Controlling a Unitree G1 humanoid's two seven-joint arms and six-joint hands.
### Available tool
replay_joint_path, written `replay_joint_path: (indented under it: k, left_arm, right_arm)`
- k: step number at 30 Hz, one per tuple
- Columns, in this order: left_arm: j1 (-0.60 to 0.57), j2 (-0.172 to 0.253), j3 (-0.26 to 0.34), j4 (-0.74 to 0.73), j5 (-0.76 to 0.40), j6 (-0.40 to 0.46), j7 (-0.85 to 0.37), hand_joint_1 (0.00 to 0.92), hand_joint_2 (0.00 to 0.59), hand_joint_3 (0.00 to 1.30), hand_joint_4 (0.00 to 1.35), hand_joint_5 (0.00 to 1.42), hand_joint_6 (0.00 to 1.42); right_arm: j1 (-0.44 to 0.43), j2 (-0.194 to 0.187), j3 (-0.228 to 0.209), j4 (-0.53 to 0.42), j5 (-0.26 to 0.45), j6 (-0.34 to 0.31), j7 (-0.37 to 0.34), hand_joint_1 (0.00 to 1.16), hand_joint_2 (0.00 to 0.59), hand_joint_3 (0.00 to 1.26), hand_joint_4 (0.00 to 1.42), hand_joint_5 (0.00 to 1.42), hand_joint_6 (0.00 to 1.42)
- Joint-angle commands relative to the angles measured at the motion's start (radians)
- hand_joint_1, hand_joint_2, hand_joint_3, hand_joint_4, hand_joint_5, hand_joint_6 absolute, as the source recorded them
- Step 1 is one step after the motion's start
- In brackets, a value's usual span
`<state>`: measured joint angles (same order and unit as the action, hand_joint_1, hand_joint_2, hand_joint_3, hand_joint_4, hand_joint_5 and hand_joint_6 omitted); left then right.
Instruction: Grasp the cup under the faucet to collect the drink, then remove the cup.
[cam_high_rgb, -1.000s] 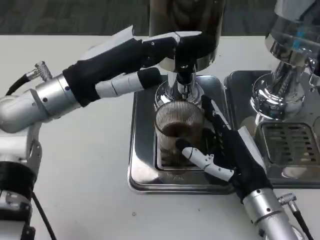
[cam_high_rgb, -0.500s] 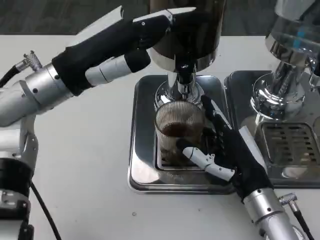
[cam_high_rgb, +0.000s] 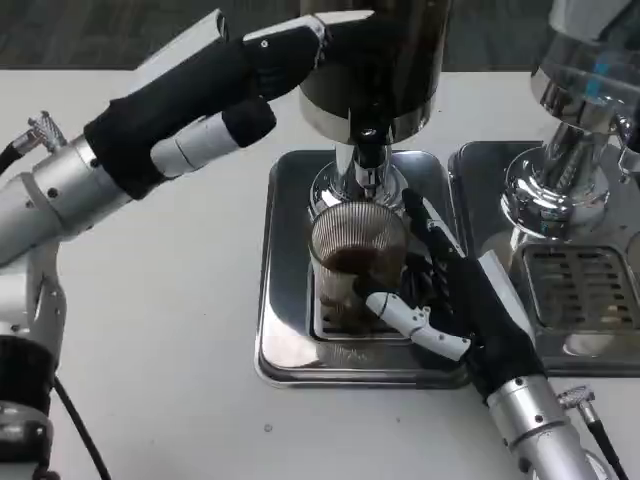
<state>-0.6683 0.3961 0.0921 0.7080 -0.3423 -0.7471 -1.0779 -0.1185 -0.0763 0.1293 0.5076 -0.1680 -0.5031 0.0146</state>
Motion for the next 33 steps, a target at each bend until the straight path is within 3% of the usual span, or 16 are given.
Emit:
replay_joint_path:
  k: [1, 12, 33]
  left_arm:
    - [0.075, 0.017, 0.018, 0.0, 0.014, -0.016, 0.021, 0.0, 0.085, 0.21, 0.13, 0.15, 0.11]
    - [0.229, 0.016, 0.063, -0.029, 0.02, -0.095, 0.12, 0.0, 0.086, 0.22, 0.13, 0.15, 0.11]
    - [0.327, 0.034, 0.064, 0.02, 0.029, -0.077, 0.189, 0.0, 0.107, 0.23, 0.15, 0.15, 0.1]
  right_arm:
    - [0.002, -0.001, -0.006, -0.004, 0.005, -0.02, -0.002, 0.63, 0.223, 0.03, 0.01, 0.0, 0.13]
    - [0.002, -0.007, -0.003, -0.013, 0.004, -0.019, 0.001, 0.63, 0.215, 0.03, 0.01, 0.0, 0.13]
    - [-0.015, -0.019, 0.021, -0.01, -0.058, 0.014, -0.007, 0.69, 0.204, 0.0, 0.0, 0.0, 0.09]
